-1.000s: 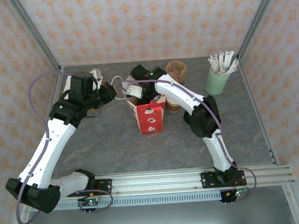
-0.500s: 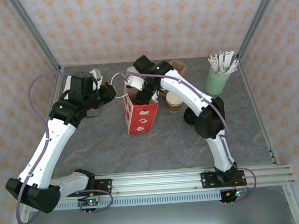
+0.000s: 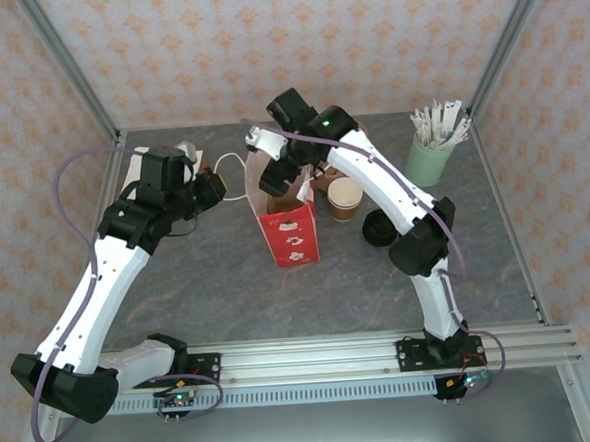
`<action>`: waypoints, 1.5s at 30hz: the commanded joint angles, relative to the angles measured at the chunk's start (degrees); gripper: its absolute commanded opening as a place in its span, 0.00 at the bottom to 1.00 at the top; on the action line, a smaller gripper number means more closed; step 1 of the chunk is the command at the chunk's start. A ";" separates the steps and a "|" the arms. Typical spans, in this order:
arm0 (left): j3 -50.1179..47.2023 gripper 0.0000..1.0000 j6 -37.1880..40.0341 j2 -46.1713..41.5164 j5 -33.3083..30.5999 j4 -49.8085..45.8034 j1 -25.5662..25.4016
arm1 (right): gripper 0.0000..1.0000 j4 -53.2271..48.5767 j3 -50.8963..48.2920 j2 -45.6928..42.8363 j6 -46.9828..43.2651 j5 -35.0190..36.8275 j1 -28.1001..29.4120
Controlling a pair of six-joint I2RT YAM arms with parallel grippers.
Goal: Pack the takeout coffee
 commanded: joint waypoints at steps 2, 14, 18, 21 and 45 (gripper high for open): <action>-1.11 0.00 -0.49 -1.70 0.43 -0.32 0.27 | 0.86 1.57 1.63 -5.62 7.20 -0.53 -0.25; 2.04 0.61 -0.92 0.08 10.84 4.14 0.18 | 0.84 9.92 1.77 -15.45 31.44 5.89 -0.26; 5.49 0.88 1.65 0.90 11.12 1.97 0.25 | 0.83 7.70 1.38 -18.70 37.58 12.14 -0.23; 8.64 1.00 4.08 1.08 8.28 -1.02 0.39 | 0.84 6.55 -1.48 -22.45 39.47 18.21 -0.23; 47.10 0.88 26.81 21.86 11.76 -26.18 6.05 | 0.89 8.14 -30.34 -46.65 45.10 37.17 -0.28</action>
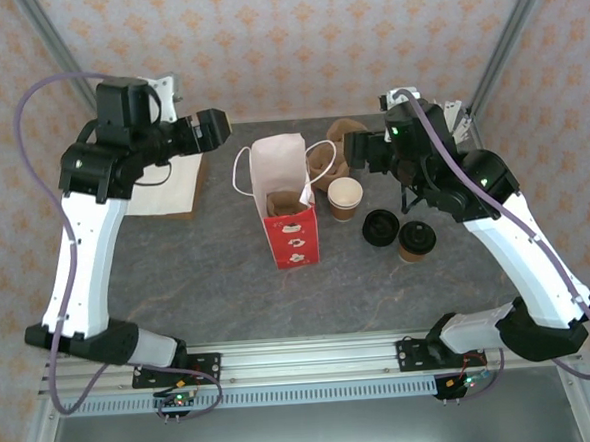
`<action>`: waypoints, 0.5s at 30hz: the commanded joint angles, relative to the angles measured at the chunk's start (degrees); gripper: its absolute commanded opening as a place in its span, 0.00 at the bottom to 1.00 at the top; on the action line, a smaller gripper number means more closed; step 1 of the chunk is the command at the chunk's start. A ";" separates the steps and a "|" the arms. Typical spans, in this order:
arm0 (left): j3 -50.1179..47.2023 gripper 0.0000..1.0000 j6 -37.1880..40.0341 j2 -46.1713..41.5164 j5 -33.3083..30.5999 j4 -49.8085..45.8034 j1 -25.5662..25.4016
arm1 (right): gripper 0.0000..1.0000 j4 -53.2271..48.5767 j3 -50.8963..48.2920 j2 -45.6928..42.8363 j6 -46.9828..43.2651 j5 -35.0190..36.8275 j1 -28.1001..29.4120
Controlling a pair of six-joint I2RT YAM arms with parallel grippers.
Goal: Pack the takeout coffee
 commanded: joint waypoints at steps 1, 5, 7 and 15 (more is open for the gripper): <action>6.66 0.88 7.32 5.22 4.60 -9.09 0.39 | 0.89 -0.82 -0.89 -1.64 0.74 3.08 -0.20; 14.64 0.86 10.30 12.47 8.36 -13.97 -0.32 | 0.89 -0.96 -1.24 -1.84 0.56 3.16 -0.25; 18.44 0.86 11.44 15.86 8.61 -16.05 -1.15 | 0.89 -1.00 -1.48 -1.84 0.60 3.09 -0.27; 25.85 0.86 14.25 27.02 3.17 -21.06 -4.08 | 0.89 -0.82 -1.52 -1.39 0.54 2.79 -0.28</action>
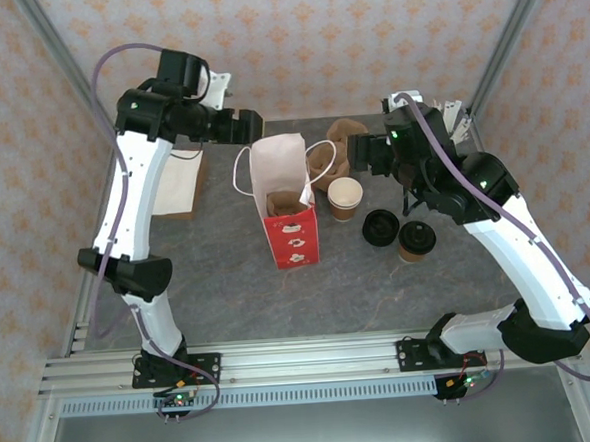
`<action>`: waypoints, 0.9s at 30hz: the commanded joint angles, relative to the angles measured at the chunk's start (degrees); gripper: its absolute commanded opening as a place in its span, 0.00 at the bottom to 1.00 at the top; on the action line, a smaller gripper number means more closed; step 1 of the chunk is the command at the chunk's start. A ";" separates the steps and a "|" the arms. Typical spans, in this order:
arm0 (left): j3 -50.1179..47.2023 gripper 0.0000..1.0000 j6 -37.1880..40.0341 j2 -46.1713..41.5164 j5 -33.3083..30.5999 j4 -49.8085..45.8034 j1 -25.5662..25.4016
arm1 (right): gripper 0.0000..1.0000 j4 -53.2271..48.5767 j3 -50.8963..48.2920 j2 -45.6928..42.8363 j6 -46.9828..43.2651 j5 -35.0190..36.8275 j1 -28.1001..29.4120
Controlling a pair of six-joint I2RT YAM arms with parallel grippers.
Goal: Pack the takeout coffee
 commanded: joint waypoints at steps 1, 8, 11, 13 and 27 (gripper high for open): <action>2.80 0.86 3.03 3.68 -2.69 -4.76 -0.98 | 0.89 -0.63 -0.02 -0.62 0.53 1.17 -0.24; 4.94 0.79 3.96 10.09 -3.87 -5.80 -1.60 | 0.89 -1.82 0.89 0.13 0.60 1.09 -0.22; 5.35 0.74 3.71 11.49 -5.98 -5.93 -1.61 | 0.89 -1.94 0.72 0.14 0.78 1.39 -0.28; 5.71 0.66 3.40 12.15 -7.68 -6.21 -1.60 | 0.89 -2.44 0.87 0.27 1.04 1.79 -0.28; 8.14 0.70 -0.45 8.26 -8.23 -3.79 -1.43 | 0.91 -5.01 1.63 1.41 1.41 2.63 -0.45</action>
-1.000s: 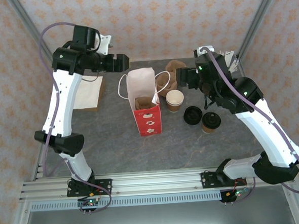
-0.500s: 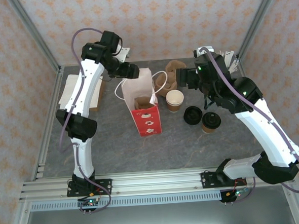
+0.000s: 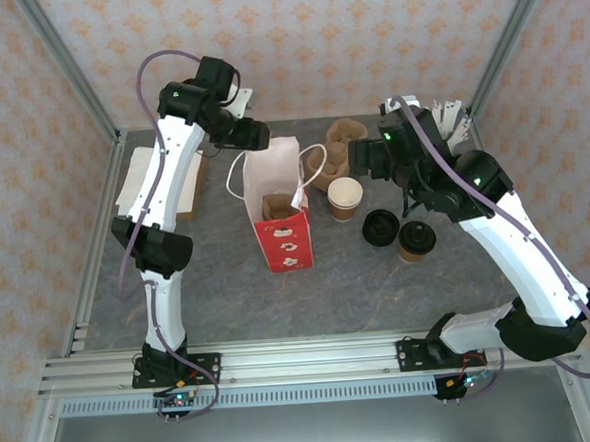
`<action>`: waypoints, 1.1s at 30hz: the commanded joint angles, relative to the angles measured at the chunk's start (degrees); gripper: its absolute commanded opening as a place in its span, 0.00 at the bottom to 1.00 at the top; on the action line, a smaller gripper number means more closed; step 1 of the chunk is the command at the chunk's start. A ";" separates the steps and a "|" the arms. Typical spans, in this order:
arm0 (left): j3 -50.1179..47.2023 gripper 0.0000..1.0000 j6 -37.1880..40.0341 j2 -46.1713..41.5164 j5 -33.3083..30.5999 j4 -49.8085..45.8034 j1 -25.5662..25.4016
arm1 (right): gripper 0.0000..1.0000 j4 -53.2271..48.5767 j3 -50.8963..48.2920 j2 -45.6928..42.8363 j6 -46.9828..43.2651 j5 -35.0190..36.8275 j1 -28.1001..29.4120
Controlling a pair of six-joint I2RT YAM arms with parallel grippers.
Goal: Pack the takeout coffee
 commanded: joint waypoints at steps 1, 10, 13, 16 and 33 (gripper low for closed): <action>1.66 0.72 -1.45 -4.95 -2.10 0.76 -0.03 | 0.92 -1.82 1.91 0.59 0.54 1.21 -0.62; -13.80 0.89 -3.71 -23.69 -10.39 13.25 0.91 | 0.99 -3.42 -3.86 -3.66 3.38 -5.07 -8.50; -24.20 0.93 -5.53 -32.13 -13.49 19.55 1.20 | 0.99 -3.69 -7.43 -5.72 4.45 -9.29 -13.70; -34.24 0.96 -8.13 -40.23 -14.95 25.10 1.28 | 0.99 -5.65 -10.37 -6.54 5.48 -13.15 -19.54; -62.63 1.00 -20.06 -59.69 -17.41 35.89 1.28 | 0.99 -4.50 -36.63 -7.85 10.14 -23.23 -30.82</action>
